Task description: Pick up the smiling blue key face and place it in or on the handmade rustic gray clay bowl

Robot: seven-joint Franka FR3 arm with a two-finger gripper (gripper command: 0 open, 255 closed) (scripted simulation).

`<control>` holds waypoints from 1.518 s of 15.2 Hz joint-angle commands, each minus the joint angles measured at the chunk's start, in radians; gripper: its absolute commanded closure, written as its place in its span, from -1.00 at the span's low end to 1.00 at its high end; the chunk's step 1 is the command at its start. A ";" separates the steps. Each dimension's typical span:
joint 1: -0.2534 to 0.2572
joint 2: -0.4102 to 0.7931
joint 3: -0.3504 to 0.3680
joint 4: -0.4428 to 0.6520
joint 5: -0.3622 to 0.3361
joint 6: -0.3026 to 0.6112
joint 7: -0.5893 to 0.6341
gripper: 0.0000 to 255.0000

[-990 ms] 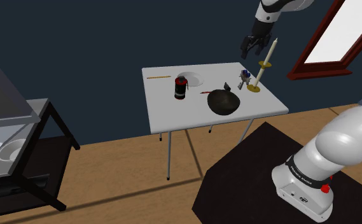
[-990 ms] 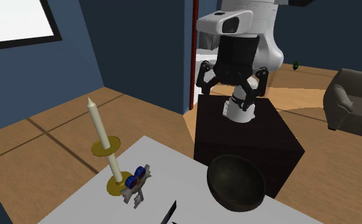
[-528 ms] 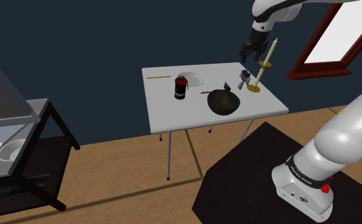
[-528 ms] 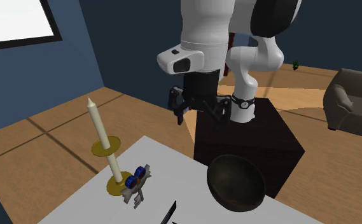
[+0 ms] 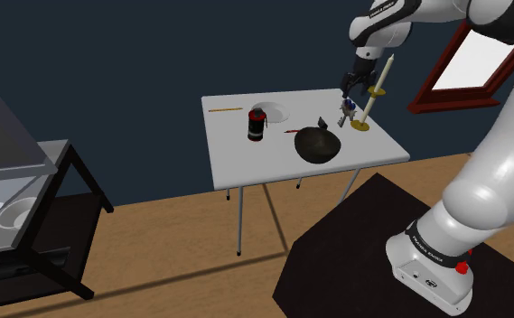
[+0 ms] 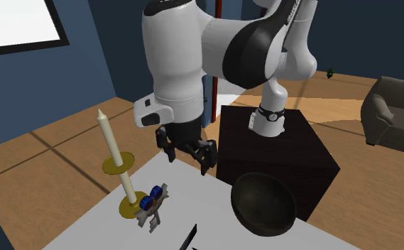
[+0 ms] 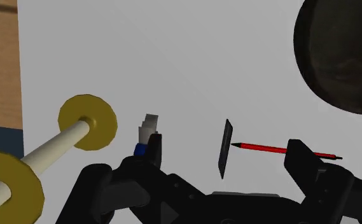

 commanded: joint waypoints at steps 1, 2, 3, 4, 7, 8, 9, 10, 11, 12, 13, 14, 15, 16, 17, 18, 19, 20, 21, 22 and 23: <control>-0.027 0.079 -0.005 0.061 0.028 -0.002 -0.020 -1.00; -0.041 0.116 -0.006 0.090 0.040 -0.004 -0.028 -1.00; -0.055 0.152 -0.006 0.121 0.052 -0.008 -0.035 -1.00; -0.070 0.189 -0.006 0.152 0.063 -0.012 -0.041 -1.00; -0.116 0.301 -0.004 0.254 0.094 -0.029 -0.056 -1.00; -0.121 0.312 -0.004 0.264 0.097 -0.032 -0.057 -1.00; -0.121 0.316 -0.002 0.258 0.099 -0.020 -0.058 -1.00; -0.122 0.322 -0.001 0.252 0.101 -0.009 -0.060 -1.00; -0.123 0.327 0.001 0.246 0.103 0.002 -0.061 -1.00; -0.123 0.332 0.002 0.240 0.105 0.013 -0.062 -1.00; -0.124 0.338 0.004 0.235 0.107 0.023 -0.064 -1.00; -0.125 0.344 0.005 0.230 0.110 0.034 -0.065 -1.00; -0.126 0.353 0.008 0.222 0.113 0.051 -0.068 -1.00; -0.126 0.353 0.008 0.222 0.113 0.051 -0.068 -1.00; -0.126 0.353 0.008 0.222 0.113 0.051 -0.068 -1.00; -0.126 0.353 0.008 0.222 0.113 0.051 -0.068 -1.00; -0.126 0.353 0.008 0.222 0.113 0.051 -0.068 -1.00; -0.126 0.353 0.008 0.222 0.113 0.051 -0.068 -1.00; -0.126 0.353 0.008 0.222 0.113 0.051 -0.068 -1.00; -0.126 0.353 0.008 0.222 0.113 0.051 -0.068 -1.00; -0.126 0.353 0.008 0.222 0.113 0.051 -0.068 -1.00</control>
